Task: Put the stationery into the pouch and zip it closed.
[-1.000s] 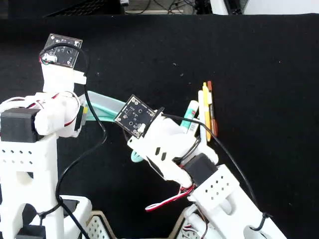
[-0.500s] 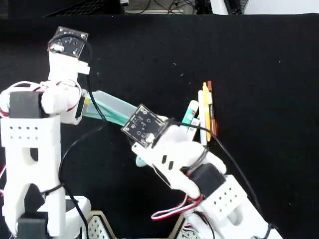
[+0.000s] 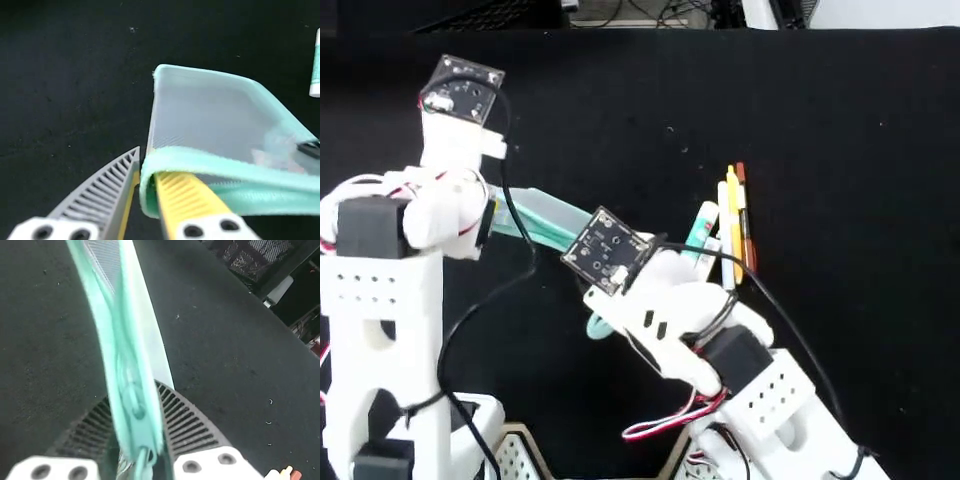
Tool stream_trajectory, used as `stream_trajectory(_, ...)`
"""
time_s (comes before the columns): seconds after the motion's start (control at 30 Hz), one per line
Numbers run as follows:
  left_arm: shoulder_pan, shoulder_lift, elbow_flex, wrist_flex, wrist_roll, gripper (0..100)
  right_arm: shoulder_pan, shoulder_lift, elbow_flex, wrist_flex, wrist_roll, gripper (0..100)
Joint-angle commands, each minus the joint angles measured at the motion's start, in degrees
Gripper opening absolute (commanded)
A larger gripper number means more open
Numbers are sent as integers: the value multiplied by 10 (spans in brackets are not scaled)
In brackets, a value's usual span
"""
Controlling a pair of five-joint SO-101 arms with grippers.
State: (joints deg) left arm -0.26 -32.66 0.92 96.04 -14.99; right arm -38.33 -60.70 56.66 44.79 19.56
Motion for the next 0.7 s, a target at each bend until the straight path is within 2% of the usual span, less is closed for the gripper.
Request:
stream_trajectory(0.0, 37, -25, 4, 12, -4, 30, -1, 29, -43, 3, 2, 12)
stream_trajectory(0.3, 37, -30, 52, -23, 4, 30, -3, 95, -91, 8, 1, 18)
stream_trajectory(0.5, 0, -26, 55, -40, 21, 30, -4, 95, -110, 56, 1, 202)
stream_trajectory(0.67, -21, -25, 53, -47, 30, 30, -4, 66, -172, 148, -3, 208)
